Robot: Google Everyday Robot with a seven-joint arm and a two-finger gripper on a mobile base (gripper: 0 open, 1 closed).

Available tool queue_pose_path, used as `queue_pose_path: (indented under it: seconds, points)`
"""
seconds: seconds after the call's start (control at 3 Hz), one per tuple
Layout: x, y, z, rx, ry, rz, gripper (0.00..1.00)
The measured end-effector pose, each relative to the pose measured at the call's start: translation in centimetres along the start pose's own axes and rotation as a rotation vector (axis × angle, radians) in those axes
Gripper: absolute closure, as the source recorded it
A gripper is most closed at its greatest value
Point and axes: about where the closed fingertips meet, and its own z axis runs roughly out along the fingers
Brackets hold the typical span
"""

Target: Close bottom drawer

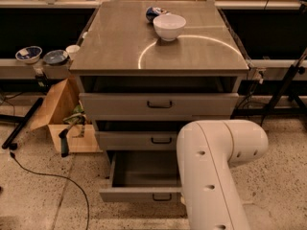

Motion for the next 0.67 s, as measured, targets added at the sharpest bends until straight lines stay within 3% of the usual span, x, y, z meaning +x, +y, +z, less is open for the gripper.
queue_pose_path:
  seconds: [0.67]
  points:
    - [-1.9,-4.8,0.2,-0.019,0.057,0.026,1.00]
